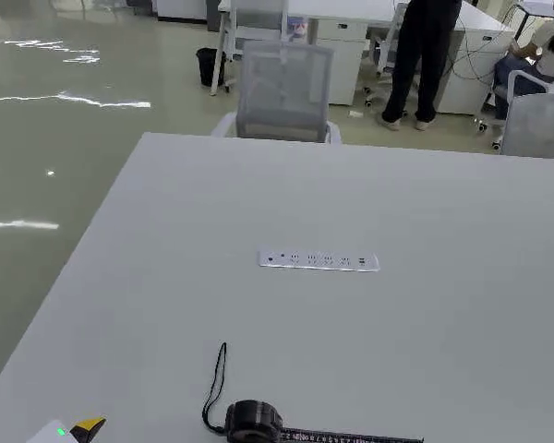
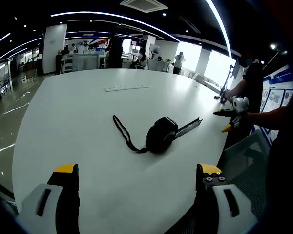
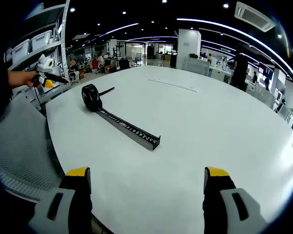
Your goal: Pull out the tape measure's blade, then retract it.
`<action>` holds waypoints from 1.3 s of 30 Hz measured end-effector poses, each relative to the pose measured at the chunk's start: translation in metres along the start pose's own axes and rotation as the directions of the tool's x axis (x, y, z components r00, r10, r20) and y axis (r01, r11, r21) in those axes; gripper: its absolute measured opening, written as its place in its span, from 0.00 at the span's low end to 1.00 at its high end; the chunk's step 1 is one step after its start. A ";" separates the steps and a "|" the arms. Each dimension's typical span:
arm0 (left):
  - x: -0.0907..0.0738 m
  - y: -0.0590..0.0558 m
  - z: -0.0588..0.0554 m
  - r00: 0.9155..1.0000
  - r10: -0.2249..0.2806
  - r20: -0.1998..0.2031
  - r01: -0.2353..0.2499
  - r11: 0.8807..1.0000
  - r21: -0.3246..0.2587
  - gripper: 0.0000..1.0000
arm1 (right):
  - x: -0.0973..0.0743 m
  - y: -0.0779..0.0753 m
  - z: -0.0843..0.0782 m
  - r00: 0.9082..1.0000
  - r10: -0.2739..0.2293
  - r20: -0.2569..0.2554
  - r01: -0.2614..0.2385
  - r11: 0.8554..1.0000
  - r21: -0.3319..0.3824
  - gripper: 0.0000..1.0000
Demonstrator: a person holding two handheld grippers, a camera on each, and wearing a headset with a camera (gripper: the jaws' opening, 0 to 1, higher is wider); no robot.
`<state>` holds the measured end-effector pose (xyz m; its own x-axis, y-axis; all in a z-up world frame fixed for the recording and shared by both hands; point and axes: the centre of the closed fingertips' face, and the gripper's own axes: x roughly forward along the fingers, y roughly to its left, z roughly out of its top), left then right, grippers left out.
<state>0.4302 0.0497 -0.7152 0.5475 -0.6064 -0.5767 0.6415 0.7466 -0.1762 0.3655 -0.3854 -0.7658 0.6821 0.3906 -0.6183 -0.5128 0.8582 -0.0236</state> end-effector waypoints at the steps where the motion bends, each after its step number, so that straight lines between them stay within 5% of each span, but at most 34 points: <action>1: 0.002 -0.002 0.001 1.000 -0.002 0.004 0.002 1.000 0.000 0.99 | 0.001 0.000 0.000 1.000 0.002 -0.001 -0.002 1.000 -0.001 0.98; 7: 0.012 -0.013 0.008 1.000 0.004 0.014 -0.004 1.000 -0.012 0.99 | 0.006 -0.001 0.005 1.000 0.026 -0.012 -0.026 0.999 -0.025 0.97; 17: 0.029 -0.025 0.007 0.997 0.068 -0.026 -0.069 0.998 -0.008 0.95 | 0.023 0.002 0.014 0.995 0.091 -0.035 -0.093 0.993 -0.072 0.92; 24: 0.040 -0.037 0.017 0.995 0.095 0.015 -0.095 0.995 0.009 0.99 | 0.035 -0.001 0.020 0.991 0.127 -0.045 -0.132 0.986 -0.106 0.87; 31: 0.052 -0.052 0.020 0.996 0.083 0.016 -0.083 0.996 -0.010 0.99 | 0.043 -0.003 0.028 0.986 0.158 -0.051 -0.164 0.978 -0.128 0.79; 39: 0.067 -0.057 0.023 0.992 0.122 0.035 -0.121 0.992 -0.022 0.99 | 0.055 0.000 0.028 0.972 0.215 -0.096 -0.229 0.956 -0.182 0.70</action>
<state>0.4429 -0.0401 -0.7254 0.6400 -0.5204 -0.5654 0.5584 0.8204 -0.1229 0.4171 -0.3548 -0.7778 0.5027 0.5318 -0.6815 -0.7418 0.6702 -0.0241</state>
